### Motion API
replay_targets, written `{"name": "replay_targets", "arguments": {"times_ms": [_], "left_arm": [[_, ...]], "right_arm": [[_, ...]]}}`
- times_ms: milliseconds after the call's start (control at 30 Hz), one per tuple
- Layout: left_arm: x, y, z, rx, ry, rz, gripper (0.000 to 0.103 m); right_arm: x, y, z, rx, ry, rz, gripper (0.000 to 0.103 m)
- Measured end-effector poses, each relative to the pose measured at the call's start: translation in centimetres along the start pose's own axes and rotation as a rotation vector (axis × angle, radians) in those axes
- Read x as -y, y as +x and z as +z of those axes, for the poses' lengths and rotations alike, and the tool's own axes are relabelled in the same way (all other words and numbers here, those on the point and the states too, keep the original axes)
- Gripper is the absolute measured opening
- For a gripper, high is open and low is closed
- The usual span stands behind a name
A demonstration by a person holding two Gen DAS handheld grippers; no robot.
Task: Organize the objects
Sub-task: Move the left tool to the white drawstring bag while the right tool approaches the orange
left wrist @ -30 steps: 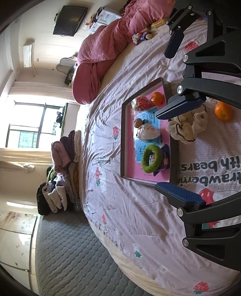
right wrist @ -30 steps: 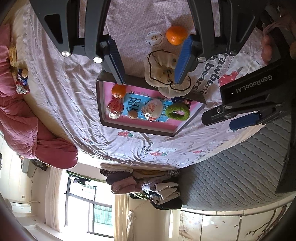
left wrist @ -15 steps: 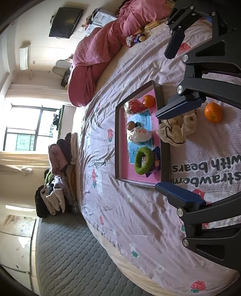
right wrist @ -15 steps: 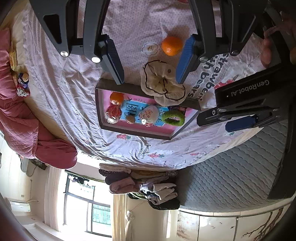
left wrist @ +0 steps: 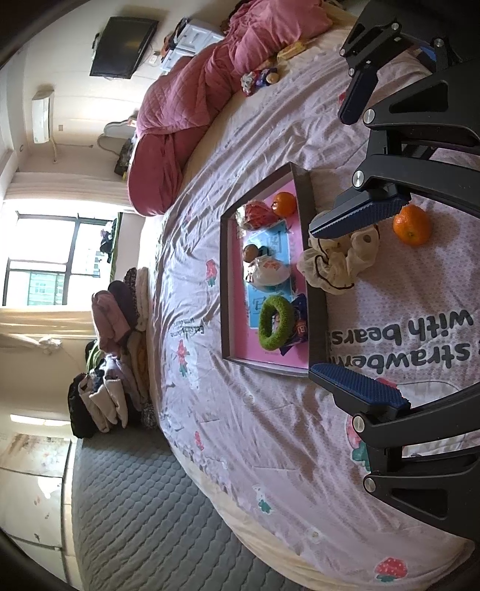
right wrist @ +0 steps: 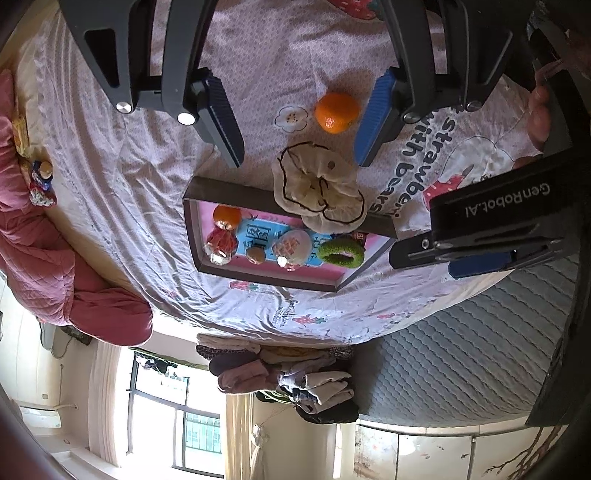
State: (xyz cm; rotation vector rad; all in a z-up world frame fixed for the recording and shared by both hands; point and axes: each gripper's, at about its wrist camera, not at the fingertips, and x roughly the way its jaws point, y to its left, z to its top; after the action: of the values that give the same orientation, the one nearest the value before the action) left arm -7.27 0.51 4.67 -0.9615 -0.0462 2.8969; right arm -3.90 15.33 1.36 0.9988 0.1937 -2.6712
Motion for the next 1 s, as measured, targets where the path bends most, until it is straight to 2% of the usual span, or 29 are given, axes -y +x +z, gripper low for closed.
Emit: {"name": "replay_targets", "arguments": {"times_ms": [667,1000], "left_arm": [[0.5,3.4,-2.0,-0.07,0.008,-0.023,0.071],[1.4,7.1,-2.4,-0.114,0.04,-0.044,0.071]], "right_arm": [[-1.2,3.2,-3.2,-0.065,-0.012,0.039,0.062],[-1.2,5.9,-4.0,-0.103,-0.002,0.035,0.062]]}}
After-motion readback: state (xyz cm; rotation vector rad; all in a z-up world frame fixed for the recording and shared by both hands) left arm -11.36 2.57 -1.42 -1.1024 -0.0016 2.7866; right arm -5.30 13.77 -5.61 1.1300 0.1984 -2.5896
